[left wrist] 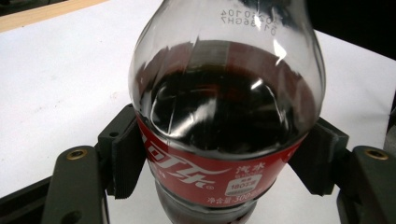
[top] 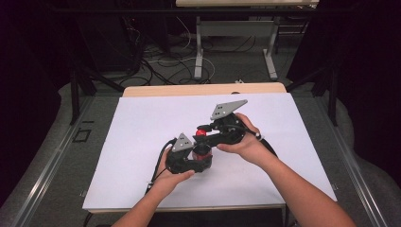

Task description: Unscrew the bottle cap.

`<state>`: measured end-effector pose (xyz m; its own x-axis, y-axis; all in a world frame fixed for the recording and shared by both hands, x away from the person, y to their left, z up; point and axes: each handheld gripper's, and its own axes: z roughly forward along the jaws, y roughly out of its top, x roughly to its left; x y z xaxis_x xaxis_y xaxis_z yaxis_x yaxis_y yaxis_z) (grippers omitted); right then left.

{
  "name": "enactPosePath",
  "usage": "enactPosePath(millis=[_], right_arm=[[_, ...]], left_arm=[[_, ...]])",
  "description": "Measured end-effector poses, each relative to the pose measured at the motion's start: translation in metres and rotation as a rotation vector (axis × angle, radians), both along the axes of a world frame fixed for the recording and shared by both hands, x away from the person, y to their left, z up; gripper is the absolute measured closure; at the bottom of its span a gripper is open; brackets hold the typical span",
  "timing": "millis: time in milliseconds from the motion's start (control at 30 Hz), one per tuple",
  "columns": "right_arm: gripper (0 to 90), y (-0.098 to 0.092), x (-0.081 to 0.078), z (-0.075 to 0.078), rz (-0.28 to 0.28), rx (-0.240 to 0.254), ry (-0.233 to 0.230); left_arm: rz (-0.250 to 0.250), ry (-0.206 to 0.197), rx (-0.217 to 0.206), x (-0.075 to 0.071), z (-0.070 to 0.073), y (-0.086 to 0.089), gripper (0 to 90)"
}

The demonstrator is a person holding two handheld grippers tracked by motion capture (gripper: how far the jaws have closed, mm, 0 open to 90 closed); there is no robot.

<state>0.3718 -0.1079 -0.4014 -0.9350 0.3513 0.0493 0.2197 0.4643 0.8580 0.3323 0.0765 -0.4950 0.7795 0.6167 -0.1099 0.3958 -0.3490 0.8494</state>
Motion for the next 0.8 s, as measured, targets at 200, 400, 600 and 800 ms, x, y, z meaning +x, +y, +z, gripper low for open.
enactPosePath(millis=[200, 400, 600, 800], right_arm=[[60.4, -0.005, 0.008, 0.002, 0.121, -0.018, -0.021], [47.1, -0.004, 0.002, 0.002, 0.079, 0.010, -0.038], [47.4, 0.001, -0.018, 0.000, -0.118, 0.047, -0.043], [51.0, 0.005, -0.030, -0.005, -0.174, 0.017, -0.105]], left_arm=[[-0.018, -0.017, 0.003, 0.000, 0.000, -0.001, 29.6], [-0.002, -0.008, 0.016, 0.001, 0.000, 0.001, 29.5], [0.013, -0.007, 0.011, 0.002, 0.000, 0.003, 29.6], [0.013, -0.009, 0.017, 0.000, 0.000, 0.000, 29.6]])
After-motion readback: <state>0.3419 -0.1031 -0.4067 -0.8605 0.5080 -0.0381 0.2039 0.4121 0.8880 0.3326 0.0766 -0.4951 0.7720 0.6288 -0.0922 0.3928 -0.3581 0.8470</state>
